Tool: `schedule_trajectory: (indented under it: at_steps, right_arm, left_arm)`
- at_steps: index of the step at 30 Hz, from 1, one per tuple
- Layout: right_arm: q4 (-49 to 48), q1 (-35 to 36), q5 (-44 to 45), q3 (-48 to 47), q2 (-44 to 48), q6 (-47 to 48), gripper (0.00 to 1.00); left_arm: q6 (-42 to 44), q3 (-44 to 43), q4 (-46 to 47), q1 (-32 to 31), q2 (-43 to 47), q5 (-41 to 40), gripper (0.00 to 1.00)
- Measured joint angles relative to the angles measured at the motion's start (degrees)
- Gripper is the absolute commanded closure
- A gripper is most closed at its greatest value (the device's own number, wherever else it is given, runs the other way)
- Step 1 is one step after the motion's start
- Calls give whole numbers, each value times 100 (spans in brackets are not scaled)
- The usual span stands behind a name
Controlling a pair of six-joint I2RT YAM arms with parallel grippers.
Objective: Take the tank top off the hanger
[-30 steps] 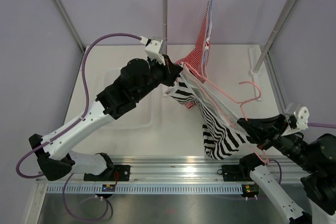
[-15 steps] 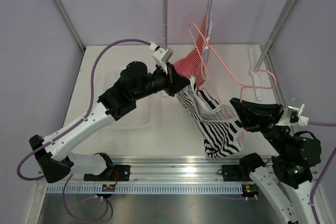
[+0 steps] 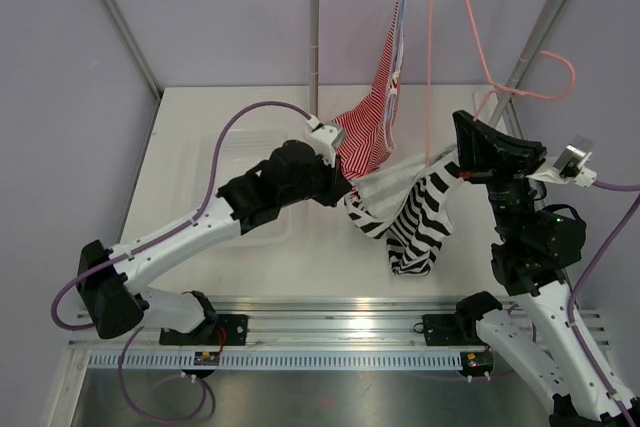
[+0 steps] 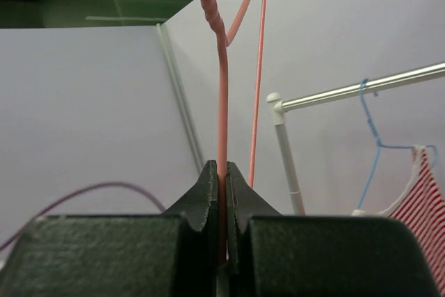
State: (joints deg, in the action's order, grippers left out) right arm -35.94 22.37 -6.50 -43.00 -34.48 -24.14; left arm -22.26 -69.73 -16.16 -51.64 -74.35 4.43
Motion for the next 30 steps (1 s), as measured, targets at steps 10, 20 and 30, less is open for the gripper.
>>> schedule_trajectory:
  at_steps: [10,20,30]
  right_arm:
    - [-142,4,1934,-592,-20,693,100]
    - [1510,4,2212,-1150,-7,1425,100]
    - [6627,2,2680,-3985,-304,1381,100]
  left_arm:
    - [-9,1137,-437,-433,-855,-1572,100]
    - [-197,1215,-389,-584,-144,-2371,100]
    - [-481,120,-1307,-310,511,-3486,100]
